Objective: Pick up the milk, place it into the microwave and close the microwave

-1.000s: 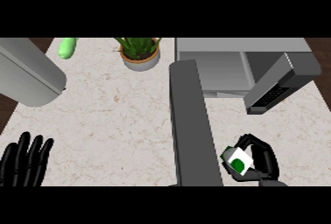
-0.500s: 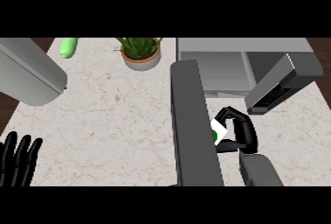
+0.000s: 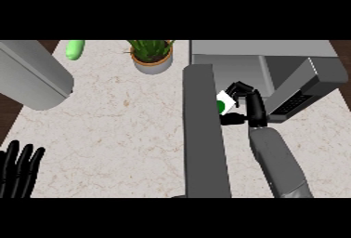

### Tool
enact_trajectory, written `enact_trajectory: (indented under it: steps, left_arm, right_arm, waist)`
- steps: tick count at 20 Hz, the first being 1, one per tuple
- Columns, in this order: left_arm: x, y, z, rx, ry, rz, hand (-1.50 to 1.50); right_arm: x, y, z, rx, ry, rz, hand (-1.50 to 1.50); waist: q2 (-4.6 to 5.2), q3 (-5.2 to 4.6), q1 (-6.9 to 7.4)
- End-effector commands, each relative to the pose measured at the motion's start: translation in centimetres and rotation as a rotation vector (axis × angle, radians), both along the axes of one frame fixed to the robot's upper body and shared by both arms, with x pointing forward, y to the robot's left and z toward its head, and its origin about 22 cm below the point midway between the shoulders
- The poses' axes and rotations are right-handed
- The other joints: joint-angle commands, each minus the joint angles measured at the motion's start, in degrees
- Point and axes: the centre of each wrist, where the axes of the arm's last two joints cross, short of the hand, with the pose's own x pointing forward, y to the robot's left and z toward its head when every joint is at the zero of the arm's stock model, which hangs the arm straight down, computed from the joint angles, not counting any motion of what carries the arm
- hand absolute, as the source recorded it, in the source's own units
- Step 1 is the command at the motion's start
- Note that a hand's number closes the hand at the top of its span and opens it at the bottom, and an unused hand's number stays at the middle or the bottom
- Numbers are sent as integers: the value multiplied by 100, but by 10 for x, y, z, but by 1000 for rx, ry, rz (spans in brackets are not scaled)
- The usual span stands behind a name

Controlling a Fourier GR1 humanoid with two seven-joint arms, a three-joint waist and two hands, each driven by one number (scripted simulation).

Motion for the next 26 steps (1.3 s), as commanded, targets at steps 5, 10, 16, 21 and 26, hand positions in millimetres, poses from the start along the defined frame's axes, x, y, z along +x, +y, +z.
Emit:
enact_trajectory:
  steps: [5, 10, 16, 21, 26]
  left_arm:
    - [4, -1, 1, 6, -21, -38, -150]
    - [12, -8, -4, 1, -25, -62, -150]
    - [11, 3, -4, 26, -10, -31, -150]
    - [20, -5, -2, 43, 0, -75, -150]
    - [18, -6, 0, 73, -9, -62, -150]
  right_arm:
    - [44, -17, 27, -126, 29, -118, 150]
    - [59, -43, 50, -163, 16, -272, 150]
    - [60, -41, 50, -320, -129, -432, 150]
    - [70, -27, 61, -446, -49, -299, -150]
    - [74, -27, 68, -480, -15, -230, -150]
  waist:
    - [98, 9, 242]
    - [158, 15, 321]
    - [179, 15, 405]
    - [223, 16, 488]
    - [230, 20, 506]
